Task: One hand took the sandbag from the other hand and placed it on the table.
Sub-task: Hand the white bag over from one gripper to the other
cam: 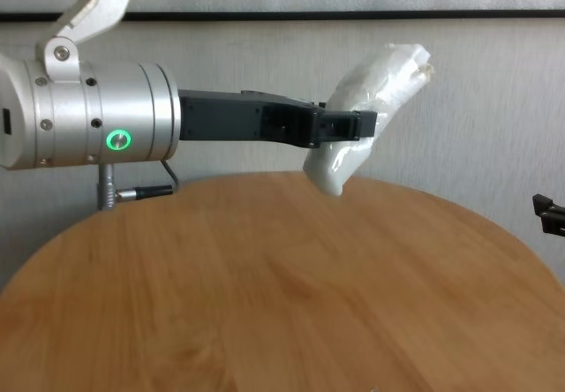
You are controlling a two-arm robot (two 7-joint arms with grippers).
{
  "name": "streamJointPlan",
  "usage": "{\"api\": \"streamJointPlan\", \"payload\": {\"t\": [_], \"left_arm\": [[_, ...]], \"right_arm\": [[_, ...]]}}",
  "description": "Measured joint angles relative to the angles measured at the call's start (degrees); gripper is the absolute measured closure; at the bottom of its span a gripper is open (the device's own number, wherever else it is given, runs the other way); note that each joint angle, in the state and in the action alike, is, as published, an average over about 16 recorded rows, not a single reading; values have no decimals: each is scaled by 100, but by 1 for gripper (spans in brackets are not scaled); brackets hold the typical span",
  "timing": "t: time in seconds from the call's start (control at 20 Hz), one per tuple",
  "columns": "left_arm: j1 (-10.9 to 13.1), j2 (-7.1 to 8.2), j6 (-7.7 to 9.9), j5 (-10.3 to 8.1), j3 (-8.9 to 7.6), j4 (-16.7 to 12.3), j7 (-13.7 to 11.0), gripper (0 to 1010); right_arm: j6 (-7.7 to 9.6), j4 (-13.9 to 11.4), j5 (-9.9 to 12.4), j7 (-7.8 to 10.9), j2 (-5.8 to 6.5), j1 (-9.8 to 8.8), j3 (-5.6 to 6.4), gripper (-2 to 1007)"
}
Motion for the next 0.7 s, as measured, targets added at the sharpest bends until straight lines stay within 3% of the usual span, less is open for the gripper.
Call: {"api": "streamJointPlan", "payload": {"t": [0.2, 0.4, 0.7], "left_arm": [[0, -3, 13, -5, 3, -30, 7, 540], [4, -7, 18, -1, 0, -30, -6, 540], [10, -13, 22, 1, -7, -24, -20, 540]], "right_arm": [[-70, -237, 165, 62, -36, -79, 120, 5], [-74, -573, 469, 183, -90, -182, 289, 5], [121, -1164, 1226, 532, -185, -393, 634, 5]]}}
